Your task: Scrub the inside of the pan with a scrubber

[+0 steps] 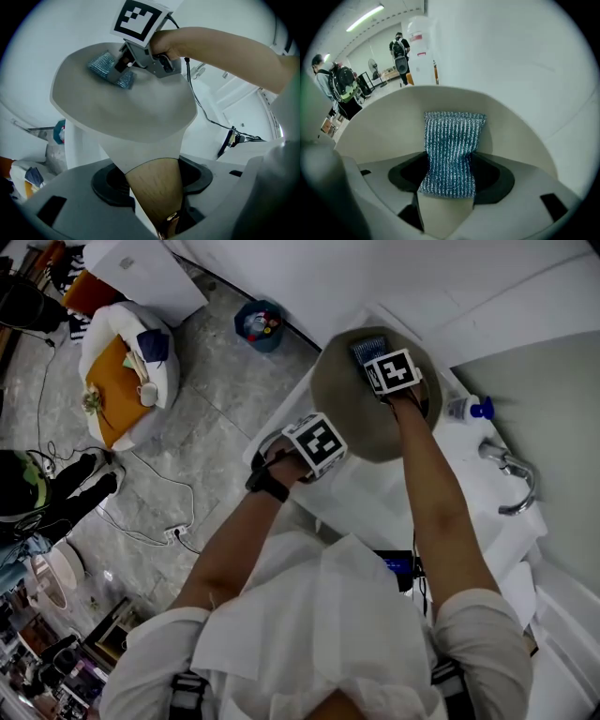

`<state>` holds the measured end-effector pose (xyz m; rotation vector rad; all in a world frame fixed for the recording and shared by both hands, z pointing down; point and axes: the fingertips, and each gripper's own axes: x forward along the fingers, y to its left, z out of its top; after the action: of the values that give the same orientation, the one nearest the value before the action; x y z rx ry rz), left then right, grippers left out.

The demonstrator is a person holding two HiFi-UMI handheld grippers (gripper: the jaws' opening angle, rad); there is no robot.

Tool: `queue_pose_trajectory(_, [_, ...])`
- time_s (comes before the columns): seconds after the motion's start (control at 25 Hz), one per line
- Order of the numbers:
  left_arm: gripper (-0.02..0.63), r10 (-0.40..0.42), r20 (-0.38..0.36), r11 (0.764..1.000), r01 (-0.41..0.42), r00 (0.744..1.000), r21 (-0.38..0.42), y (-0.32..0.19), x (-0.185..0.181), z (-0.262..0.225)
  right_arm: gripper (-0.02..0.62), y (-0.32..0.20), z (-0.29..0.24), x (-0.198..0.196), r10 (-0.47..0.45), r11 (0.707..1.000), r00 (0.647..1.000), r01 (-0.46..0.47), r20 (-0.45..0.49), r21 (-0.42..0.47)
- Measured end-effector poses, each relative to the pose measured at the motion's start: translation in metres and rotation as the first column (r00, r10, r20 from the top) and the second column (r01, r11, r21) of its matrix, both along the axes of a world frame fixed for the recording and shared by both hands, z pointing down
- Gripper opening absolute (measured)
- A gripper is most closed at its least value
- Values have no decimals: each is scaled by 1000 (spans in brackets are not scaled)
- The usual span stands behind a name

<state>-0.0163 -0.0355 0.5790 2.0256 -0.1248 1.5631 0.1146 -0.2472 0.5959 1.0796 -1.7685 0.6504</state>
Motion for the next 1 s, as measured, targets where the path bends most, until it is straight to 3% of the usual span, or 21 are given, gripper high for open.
queue_pose_trajectory(0.12, [262, 5, -8, 1000, -5, 1000, 0, 0, 1, -1, 285, -12, -12, -26, 4, 997, 999, -7, 46, 82])
queue_pose_trajectory(0.36, [262, 7, -15, 1000, -7, 1000, 5, -1, 2, 1, 285, -11, -21, -75, -98, 990, 982, 80, 160, 113])
queue_pose_trajectory(0.6, [262, 17, -41, 1000, -16, 999, 24, -3, 7, 7, 284, 24, -31, -120, -296, 955, 905, 283, 305, 87])
queue_pose_trajectory(0.88, [261, 32, -33, 999, -31, 999, 34, -4, 5, 8, 230, 67, -60, -140, -348, 936, 841, 334, 415, 109])
queue_pose_trajectory(1.0, [261, 33, -36, 999, -31, 999, 36, -5, 5, 8, 212, 71, -71, -145, -384, 923, 836, 361, 392, 134])
